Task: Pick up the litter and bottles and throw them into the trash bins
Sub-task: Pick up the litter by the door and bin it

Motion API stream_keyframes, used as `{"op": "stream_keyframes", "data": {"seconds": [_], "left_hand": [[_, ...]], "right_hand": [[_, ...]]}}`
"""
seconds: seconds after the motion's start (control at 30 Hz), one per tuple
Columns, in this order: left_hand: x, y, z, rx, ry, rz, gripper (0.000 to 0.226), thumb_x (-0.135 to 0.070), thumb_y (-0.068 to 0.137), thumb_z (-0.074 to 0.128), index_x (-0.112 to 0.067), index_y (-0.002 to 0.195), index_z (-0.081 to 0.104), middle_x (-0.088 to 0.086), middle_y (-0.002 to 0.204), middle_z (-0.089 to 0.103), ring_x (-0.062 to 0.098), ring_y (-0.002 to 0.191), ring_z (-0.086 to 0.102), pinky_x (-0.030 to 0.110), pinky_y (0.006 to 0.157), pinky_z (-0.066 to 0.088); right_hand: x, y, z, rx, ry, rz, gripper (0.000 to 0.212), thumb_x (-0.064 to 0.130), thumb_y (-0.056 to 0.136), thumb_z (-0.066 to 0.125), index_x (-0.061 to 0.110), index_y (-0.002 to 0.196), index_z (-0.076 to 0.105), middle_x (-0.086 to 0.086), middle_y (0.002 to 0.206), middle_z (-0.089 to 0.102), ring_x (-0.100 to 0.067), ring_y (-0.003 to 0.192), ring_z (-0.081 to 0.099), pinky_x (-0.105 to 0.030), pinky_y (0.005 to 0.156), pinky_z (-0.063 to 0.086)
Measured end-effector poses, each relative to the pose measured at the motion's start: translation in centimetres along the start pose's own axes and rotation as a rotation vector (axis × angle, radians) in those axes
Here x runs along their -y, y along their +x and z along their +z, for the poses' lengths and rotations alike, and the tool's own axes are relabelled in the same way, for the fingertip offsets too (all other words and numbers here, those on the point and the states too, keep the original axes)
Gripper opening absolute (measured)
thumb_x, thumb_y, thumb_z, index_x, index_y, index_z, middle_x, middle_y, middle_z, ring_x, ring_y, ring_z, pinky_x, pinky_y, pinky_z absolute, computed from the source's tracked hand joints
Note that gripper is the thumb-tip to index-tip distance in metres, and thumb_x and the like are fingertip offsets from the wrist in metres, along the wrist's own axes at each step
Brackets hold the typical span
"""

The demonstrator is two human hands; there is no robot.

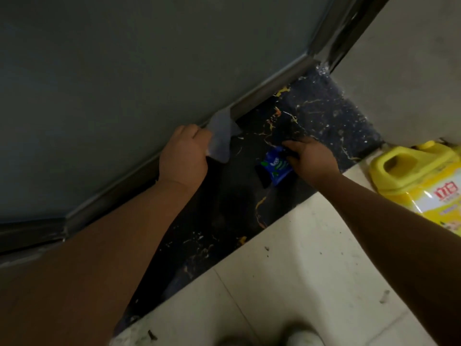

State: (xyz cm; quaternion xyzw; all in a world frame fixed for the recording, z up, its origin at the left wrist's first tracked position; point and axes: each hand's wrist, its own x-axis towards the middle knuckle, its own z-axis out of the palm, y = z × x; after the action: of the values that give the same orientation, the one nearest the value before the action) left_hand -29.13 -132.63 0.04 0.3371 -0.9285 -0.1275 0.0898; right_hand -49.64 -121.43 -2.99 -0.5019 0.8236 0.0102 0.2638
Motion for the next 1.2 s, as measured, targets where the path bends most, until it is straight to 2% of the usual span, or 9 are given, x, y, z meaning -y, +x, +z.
{"op": "stream_keyframes", "data": {"seconds": [0.13, 0.23, 0.33, 0.63, 0.8, 0.9, 1.03, 1.1, 1.2], "left_hand": [[-5.4, -0.7, -6.0, 0.064, -0.033, 0.087, 0.032, -0.003, 0.069, 0.039, 0.004, 0.059, 0.068, 0.023, 0.051, 0.063, 0.030, 0.045, 0.065, 0.023, 0.045, 0.045], [-11.7, -0.7, -11.8, 0.138, -0.049, 0.139, 0.008, 0.011, 0.061, 0.066, 0.009, 0.068, 0.069, 0.027, 0.058, 0.065, 0.039, 0.051, 0.066, 0.029, 0.048, 0.057], [-19.5, 0.0, -17.6, 0.212, -0.073, 0.218, 0.040, 0.014, 0.035, 0.088, 0.006, 0.070, 0.069, 0.024, 0.061, 0.067, 0.037, 0.053, 0.067, 0.033, 0.049, 0.059], [-48.8, -2.7, -24.6, 0.089, -0.371, 0.766, 0.032, -0.002, 0.065, 0.034, -0.002, 0.076, 0.064, 0.022, 0.062, 0.064, 0.024, 0.071, 0.034, 0.037, 0.062, 0.038], [-64.9, -9.0, -23.2, 0.219, -0.472, 0.962, 0.037, -0.003, 0.065, 0.038, -0.002, 0.077, 0.073, 0.016, 0.064, 0.068, 0.020, 0.073, 0.036, 0.025, 0.044, 0.053], [-72.0, -13.5, -19.8, 0.260, -0.432, 0.998, 0.025, 0.006, 0.065, 0.057, 0.000, 0.085, 0.071, 0.018, 0.070, 0.069, 0.019, 0.077, 0.038, 0.026, 0.063, 0.049], [-79.1, -18.5, -12.9, 0.480, -0.304, 0.973, 0.070, 0.018, 0.039, 0.083, -0.007, 0.099, 0.058, 0.019, 0.077, 0.071, 0.017, 0.082, 0.045, 0.026, 0.065, 0.055], [-82.3, -20.4, -9.8, 0.601, -0.207, 0.957, 0.062, 0.013, 0.061, 0.080, -0.005, 0.117, 0.058, 0.023, 0.102, 0.068, 0.024, 0.100, 0.058, 0.026, 0.083, 0.053], [-85.3, -22.5, -5.8, 0.876, 0.039, 0.875, 0.059, -0.007, 0.094, 0.054, -0.005, 0.146, 0.028, 0.018, 0.147, 0.036, 0.029, 0.136, 0.035, 0.030, 0.114, 0.030]], "right_hand": [[0.6, -6.7, -5.0, -0.085, 0.131, 0.026, 0.042, 0.014, 0.092, 0.047, 0.015, 0.134, 0.041, -0.016, 0.137, 0.047, -0.034, 0.123, 0.046, -0.040, 0.101, 0.040], [0.8, -13.6, -10.4, -0.175, 0.261, 0.101, 0.040, 0.014, 0.091, 0.050, 0.014, 0.131, 0.047, -0.018, 0.133, 0.052, -0.035, 0.120, 0.049, -0.038, 0.096, 0.043], [-0.4, -21.8, -16.6, -0.250, 0.360, 0.253, 0.038, 0.013, 0.091, 0.050, 0.013, 0.129, 0.049, -0.021, 0.124, 0.056, -0.036, 0.114, 0.051, -0.039, 0.087, 0.044], [-12.9, -51.7, -28.7, -0.613, 0.612, 1.015, 0.039, 0.008, 0.087, 0.055, 0.009, 0.126, 0.052, -0.025, 0.123, 0.055, -0.037, 0.111, 0.054, -0.031, 0.093, 0.035], [-21.1, -66.9, -25.8, -0.709, 0.663, 1.355, 0.041, 0.004, 0.087, 0.055, 0.005, 0.127, 0.050, -0.029, 0.119, 0.054, -0.041, 0.102, 0.056, -0.038, 0.090, 0.044], [-26.0, -72.4, -21.2, -0.726, 0.739, 1.487, 0.041, 0.005, 0.087, 0.054, 0.006, 0.128, 0.049, -0.030, 0.119, 0.052, -0.041, 0.104, 0.055, -0.038, 0.090, 0.044], [-32.1, -75.6, -14.2, -0.690, 0.915, 1.611, 0.043, 0.009, 0.089, 0.050, 0.010, 0.132, 0.045, -0.026, 0.125, 0.050, -0.038, 0.111, 0.052, -0.037, 0.093, 0.043], [-34.7, -76.2, -11.1, -0.658, 1.014, 1.606, 0.047, 0.011, 0.090, 0.050, 0.010, 0.136, 0.038, -0.026, 0.129, 0.046, -0.038, 0.116, 0.049, -0.037, 0.094, 0.041], [-36.8, -76.4, -7.5, -0.518, 1.102, 1.490, 0.054, 0.015, 0.090, 0.050, 0.012, 0.139, 0.029, -0.023, 0.136, 0.040, -0.037, 0.121, 0.045, -0.038, 0.096, 0.042]]}}
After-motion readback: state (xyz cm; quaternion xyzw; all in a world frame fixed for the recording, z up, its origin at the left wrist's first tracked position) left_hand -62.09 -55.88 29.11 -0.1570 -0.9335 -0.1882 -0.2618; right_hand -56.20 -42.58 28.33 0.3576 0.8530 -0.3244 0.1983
